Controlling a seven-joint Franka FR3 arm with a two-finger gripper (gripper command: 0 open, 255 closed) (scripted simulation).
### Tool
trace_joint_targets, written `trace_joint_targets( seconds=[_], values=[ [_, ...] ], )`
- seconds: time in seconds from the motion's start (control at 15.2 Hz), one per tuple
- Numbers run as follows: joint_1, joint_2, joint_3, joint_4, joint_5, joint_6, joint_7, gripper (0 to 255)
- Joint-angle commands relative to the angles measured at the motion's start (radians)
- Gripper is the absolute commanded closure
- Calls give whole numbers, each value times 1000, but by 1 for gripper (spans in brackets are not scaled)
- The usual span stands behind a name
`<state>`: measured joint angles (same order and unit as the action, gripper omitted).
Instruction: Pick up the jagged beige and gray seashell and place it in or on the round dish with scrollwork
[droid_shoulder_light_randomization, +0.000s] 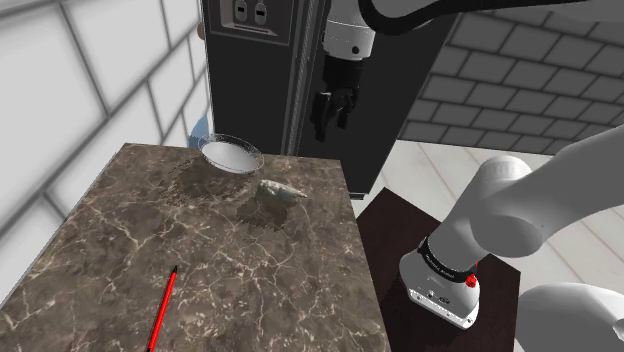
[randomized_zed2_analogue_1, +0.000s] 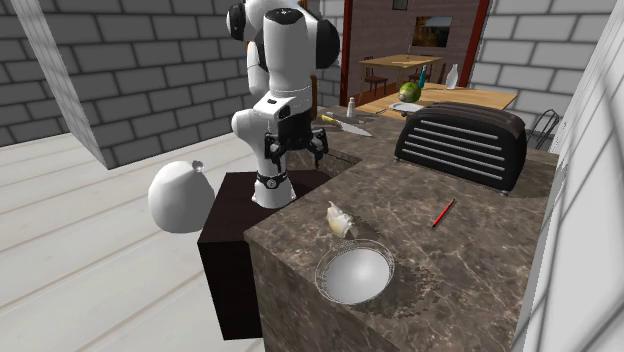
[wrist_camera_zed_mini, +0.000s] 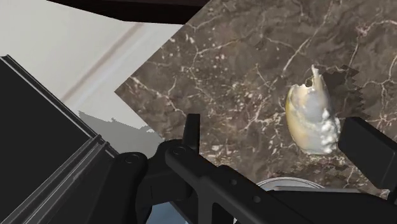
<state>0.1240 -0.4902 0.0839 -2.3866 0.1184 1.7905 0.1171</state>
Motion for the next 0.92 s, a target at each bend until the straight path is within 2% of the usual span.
trace_joint_targets(
  seconds=[0.0, 0.46, 0.86],
  values=[
    [17, 59, 24, 4, 23, 47, 19, 0],
    [69, 272, 94, 58, 79, 181, 72, 0],
    [77, 305, 106, 13, 88, 258, 73, 0]
  ],
)
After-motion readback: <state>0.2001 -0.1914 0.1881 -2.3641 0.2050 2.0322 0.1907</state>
